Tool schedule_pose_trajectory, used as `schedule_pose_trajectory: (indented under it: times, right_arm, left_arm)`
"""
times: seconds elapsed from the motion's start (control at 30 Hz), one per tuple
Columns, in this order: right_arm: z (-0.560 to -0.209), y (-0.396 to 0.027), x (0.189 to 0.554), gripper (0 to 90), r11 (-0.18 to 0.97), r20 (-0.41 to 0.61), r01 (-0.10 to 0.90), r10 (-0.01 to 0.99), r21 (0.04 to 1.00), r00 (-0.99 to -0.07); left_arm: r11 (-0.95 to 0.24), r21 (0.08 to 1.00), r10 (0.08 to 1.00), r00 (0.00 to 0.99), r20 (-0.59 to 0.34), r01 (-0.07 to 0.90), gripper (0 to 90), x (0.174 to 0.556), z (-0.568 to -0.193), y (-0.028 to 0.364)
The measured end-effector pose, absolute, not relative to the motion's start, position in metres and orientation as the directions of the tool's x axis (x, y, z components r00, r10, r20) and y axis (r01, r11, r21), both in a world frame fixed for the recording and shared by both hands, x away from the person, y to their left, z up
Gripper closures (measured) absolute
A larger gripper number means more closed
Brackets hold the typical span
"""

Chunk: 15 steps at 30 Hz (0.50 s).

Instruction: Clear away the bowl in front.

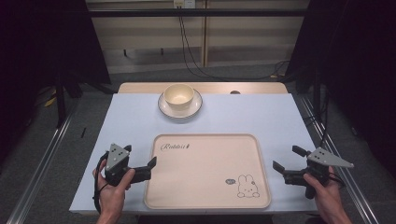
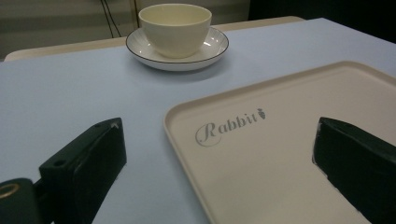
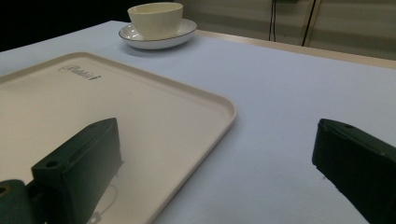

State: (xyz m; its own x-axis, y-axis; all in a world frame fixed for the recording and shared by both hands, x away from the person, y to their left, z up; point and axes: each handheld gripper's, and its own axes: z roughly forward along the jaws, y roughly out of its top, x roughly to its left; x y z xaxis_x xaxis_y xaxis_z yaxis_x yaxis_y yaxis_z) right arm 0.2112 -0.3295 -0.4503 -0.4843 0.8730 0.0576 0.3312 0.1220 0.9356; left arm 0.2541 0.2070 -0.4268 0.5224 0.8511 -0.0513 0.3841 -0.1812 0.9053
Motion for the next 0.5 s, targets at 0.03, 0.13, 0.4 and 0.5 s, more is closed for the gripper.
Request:
schedule_pose_trajectory:
  times: [0.03, 0.13, 0.4, 0.5]
  right_arm:
    - [-0.45, -0.33, 0.211, 1.0, 0.123, 0.056, 0.33, 0.874, 0.936, -0.482]
    - [-0.45, -0.33, 0.211, 1.0, 0.123, 0.056, 0.332, 0.874, 0.935, -0.482]
    - [-0.45, -0.33, 0.211, 1.0, 0.117, 0.062, 0.329, 0.871, 0.937, -0.487]
    - [-0.45, -0.33, 0.211, 1.0, 0.117, 0.062, 0.328, 0.87, 0.937, -0.488]
  left_arm:
    - [-0.168, 0.906, 0.849, 0.524, -0.067, 0.388, 3.3, 0.258, -0.427, 0.205]
    - [-0.174, 0.905, 0.847, 0.528, -0.065, 0.389, 3.3, 0.262, -0.427, 0.205]
    - [-0.17, 0.91, 0.845, 0.531, -0.062, 0.378, 3.7, 0.284, -0.423, 0.197]
    - [-0.181, 0.908, 0.834, 0.548, -0.061, 0.377, 4.0, 0.293, -0.421, 0.193]
